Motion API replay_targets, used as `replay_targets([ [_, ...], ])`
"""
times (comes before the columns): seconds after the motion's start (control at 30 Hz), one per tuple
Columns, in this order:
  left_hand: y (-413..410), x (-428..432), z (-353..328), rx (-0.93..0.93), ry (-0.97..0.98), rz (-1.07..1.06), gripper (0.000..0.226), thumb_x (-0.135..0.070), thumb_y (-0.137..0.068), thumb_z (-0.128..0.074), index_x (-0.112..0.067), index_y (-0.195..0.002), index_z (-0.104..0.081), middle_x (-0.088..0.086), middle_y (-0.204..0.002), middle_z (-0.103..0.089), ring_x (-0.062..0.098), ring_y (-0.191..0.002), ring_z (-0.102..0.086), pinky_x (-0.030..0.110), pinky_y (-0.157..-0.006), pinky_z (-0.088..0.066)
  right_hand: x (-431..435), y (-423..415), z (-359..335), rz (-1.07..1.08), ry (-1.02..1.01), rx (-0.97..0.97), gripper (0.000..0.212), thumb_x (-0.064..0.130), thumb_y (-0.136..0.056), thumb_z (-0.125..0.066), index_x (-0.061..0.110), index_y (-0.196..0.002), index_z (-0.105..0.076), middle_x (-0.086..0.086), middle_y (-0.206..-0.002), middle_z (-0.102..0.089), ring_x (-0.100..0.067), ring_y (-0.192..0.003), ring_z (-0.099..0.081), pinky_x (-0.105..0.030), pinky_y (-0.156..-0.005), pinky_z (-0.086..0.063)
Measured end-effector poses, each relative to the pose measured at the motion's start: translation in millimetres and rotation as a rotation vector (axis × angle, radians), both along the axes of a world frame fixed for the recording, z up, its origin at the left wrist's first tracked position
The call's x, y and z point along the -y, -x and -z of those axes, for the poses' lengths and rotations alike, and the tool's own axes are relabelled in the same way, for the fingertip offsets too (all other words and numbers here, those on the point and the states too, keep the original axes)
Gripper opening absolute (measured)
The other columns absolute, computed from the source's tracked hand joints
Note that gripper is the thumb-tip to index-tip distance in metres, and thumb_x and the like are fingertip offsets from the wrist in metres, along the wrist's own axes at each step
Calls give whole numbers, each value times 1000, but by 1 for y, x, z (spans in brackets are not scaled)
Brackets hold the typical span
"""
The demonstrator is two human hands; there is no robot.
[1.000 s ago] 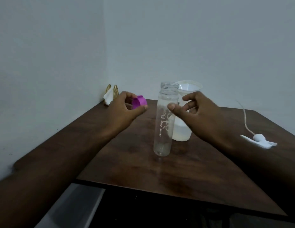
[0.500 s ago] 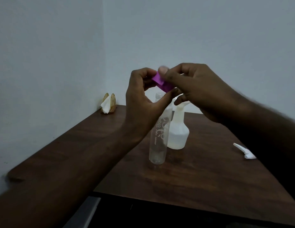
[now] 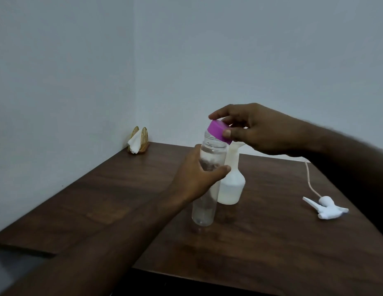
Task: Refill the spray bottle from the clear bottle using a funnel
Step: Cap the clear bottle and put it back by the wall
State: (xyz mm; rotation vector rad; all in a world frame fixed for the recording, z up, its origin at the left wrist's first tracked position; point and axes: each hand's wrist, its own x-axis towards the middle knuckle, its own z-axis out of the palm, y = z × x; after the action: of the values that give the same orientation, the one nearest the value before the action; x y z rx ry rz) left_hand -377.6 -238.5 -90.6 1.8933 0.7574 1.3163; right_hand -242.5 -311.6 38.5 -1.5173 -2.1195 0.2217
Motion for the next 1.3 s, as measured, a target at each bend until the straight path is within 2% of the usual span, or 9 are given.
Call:
replay_targets([
  [0.17,2,-2,-2,-1,-43,65,48,-17,-75,-78,-21,-115,-51,-11,-91,-60,4,-82,-63,9,-67,-49,-3,4,-9,-92,91,152,39,12,-97,-59,36,-128,-59,15,-118,-65,-5,-108,-62,-22,-91,-50],
  [0.3,4,-5,1,15,-46,97,47,-8,-77,-76,-18,-115,-50,-13,-88,-59,0,-79,-63,10,-67,-50,-8,7,-14,-116,148,180,39,9,-98,-57,34,-128,-59,19,-109,-66,6,-91,-63,-8,-67,-45],
  [0.53,2,-5,4,46,-57,42,48,-13,-77,-76,-20,-115,-49,-14,-91,-59,6,-83,-63,8,-70,-51,-15,13,-17,-75,164,264,37,13,-100,-54,34,-131,-57,19,-109,-63,10,-77,-59,-3,-57,-40],
  [0.73,1,-3,4,57,-77,-14,52,-24,-72,-78,-26,-113,-45,-17,-94,-57,5,-85,-60,3,-68,-48,-15,27,-10,30,96,377,35,34,-101,-49,28,-136,-54,2,-123,-64,-13,-98,-60,-25,-82,-43],
  [0.83,0,-1,6,87,-91,-14,54,-32,-65,-70,-22,-114,-51,-7,-96,-63,10,-86,-63,10,-70,-51,-13,28,-9,163,-47,474,59,64,-92,-43,12,-94,-70,-5,-84,-70,-18,-76,-61,-33,-68,-46],
  [0.97,0,-4,7,70,-108,-21,50,-26,-68,-75,-24,-110,-47,-14,-88,-57,5,-79,-61,4,-64,-48,-13,21,-11,329,-291,270,74,69,-92,-36,8,-49,-42,-6,-46,-47,-18,-44,-40,-33,-54,-39],
  [1.07,-1,-5,8,62,-102,-28,52,-24,-72,-77,-26,-112,-44,-16,-89,-55,6,-81,-60,1,-64,-46,-13,18,-7,240,-295,159,61,56,-97,-44,3,-69,-55,-15,-78,-69,-20,-58,-52,-31,-57,-42],
  [1.17,-1,-3,8,74,-100,-22,54,-31,-68,-72,-28,-113,-43,-17,-91,-55,4,-82,-60,1,-64,-46,-12,20,0,125,-158,150,40,50,-100,-41,18,-112,-62,3,-96,-68,-5,-78,-59,-23,-63,-44],
  [1.3,0,-5,8,92,-99,-16,51,-24,-70,-76,-26,-111,-45,-14,-89,-57,4,-80,-61,4,-64,-47,-19,17,-1,177,-396,68,54,47,-101,-42,2,-88,-68,13,-60,-64,3,-58,-57,-11,-53,-39],
])
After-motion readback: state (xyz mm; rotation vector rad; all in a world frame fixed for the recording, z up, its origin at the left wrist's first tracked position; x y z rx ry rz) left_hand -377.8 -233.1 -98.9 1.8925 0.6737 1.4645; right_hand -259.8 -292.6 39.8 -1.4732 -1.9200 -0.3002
